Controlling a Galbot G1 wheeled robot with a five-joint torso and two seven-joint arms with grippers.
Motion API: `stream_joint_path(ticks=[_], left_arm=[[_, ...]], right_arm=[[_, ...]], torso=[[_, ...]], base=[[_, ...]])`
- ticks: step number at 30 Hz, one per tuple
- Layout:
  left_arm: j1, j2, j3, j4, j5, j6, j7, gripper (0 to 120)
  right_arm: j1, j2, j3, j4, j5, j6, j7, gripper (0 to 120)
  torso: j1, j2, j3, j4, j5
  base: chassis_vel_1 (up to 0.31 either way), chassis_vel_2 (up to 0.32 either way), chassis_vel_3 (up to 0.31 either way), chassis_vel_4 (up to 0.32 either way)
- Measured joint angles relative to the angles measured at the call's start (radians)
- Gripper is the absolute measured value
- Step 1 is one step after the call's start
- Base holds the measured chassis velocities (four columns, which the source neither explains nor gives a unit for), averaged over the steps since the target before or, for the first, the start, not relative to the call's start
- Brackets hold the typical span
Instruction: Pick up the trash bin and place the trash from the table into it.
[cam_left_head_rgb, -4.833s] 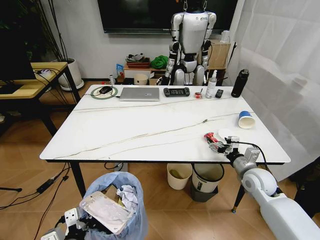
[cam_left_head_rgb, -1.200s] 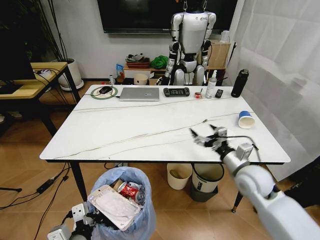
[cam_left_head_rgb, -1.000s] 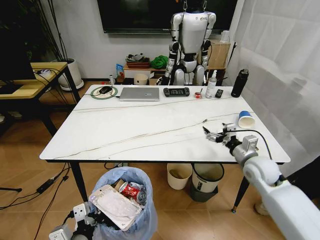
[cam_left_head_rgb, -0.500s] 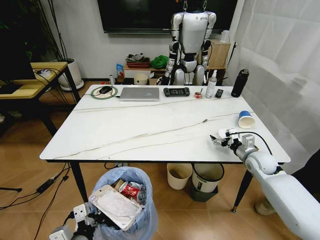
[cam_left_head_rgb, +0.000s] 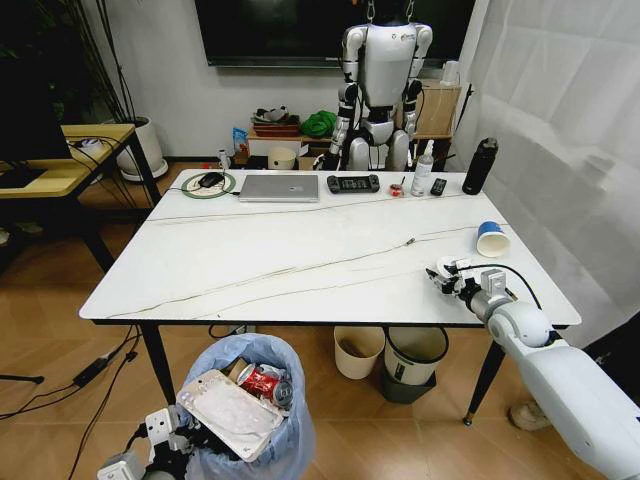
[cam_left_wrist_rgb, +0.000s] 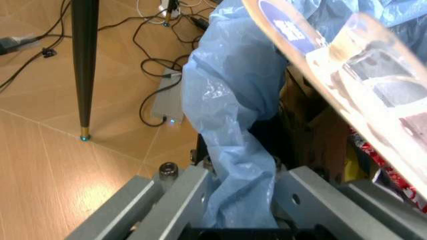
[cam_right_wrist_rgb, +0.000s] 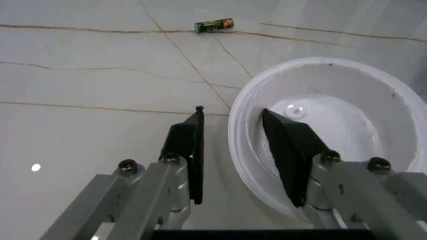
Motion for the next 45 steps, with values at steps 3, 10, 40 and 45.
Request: stream_joint_path(ticks=[3,10,40,45], left_arm=[[0.0,0.001,-0.001,0.0,-0.002,0.0,0.0,0],[-0.002,0.002,-0.001,0.004,-0.003,0.0,0.001,0],[0.011,-0.014,-0.034,-0.033,-0.012,0.009,-0.004,0],[0.011,-0.021,-0.035,-0.034,-0.013,0.01,-0.005,0]], right_arm=[[0.0,0.0,-0.004,-0.002,-0.007,0.001,0.0,21],[-0.001,-0.001,-0.005,0.0,-0.009,0.004,0.001,0],[-0.16,0.011,-0.435,0.604,0.341,0.326,-0.207,0],[-0.149,0.023,-0.507,0.589,0.347,0.35,-0.234,0]], torso=[[0.0,0.0,0.0,0.0,-0.0002],[0.0,0.0,0.0,-0.0001,-0.0003],[0.0,0.0,0.0,0.0001,-0.0001],[0.0,0.0,0.0,0.0,-0.0002]], base=[[0.0,0.0,0.0,0.0],[0.0,0.0,0.0,0.0],[0.0,0.0,0.0,0.0],[0.0,0.0,0.0,0.0]])
